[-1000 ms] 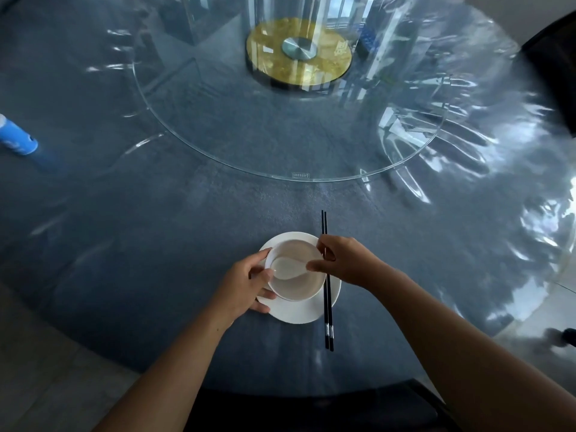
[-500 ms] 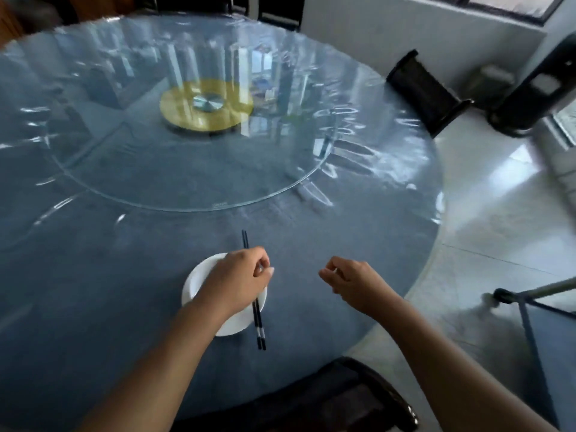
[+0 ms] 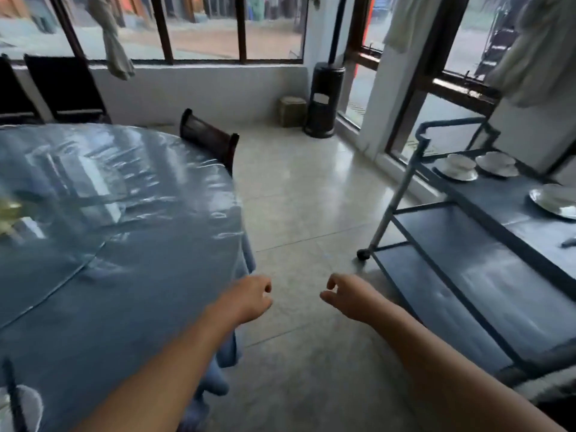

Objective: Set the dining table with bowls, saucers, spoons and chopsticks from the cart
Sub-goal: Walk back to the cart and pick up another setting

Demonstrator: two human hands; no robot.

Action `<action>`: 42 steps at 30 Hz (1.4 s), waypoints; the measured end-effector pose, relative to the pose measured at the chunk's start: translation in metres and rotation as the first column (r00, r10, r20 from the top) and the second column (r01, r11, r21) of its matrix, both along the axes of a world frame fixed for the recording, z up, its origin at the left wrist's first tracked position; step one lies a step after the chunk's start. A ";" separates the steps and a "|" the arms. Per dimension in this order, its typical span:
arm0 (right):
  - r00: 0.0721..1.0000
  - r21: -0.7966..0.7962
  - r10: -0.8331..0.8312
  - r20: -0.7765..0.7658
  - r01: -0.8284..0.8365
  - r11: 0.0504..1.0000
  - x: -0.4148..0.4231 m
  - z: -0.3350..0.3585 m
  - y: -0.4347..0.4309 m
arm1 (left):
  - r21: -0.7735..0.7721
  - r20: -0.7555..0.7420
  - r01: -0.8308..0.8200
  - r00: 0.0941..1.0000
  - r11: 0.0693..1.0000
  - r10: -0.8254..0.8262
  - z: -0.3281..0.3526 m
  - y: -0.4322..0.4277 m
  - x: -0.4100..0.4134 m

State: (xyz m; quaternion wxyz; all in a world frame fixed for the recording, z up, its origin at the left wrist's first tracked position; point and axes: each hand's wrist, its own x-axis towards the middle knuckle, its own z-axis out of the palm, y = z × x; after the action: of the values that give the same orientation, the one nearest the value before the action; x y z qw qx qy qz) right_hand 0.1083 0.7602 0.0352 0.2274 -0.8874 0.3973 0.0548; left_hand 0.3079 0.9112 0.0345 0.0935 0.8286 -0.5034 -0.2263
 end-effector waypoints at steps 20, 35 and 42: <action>0.864 0.049 -0.502 -0.032 0.503 0.863 -0.138 -0.005 -0.325 | 0.046 0.024 0.530 0.847 0.847 -0.531 0.004 -0.447 -0.082; 0.673 0.092 -0.740 0.014 0.736 0.671 -0.149 -0.017 -0.573 | 0.010 0.042 0.686 0.727 0.728 -0.685 0.006 -0.767 -0.086; 0.576 0.189 -0.815 0.060 0.796 0.576 -0.167 -0.046 -0.712 | -0.012 0.012 0.656 0.754 0.754 -0.656 -0.005 -0.904 -0.102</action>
State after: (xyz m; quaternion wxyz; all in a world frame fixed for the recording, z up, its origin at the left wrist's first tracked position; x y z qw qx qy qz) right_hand -0.0590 0.0482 -0.0110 0.3166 -0.5921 0.7357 -0.0894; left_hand 0.2059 0.0076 0.0292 0.0128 0.5998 -0.7638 -0.2380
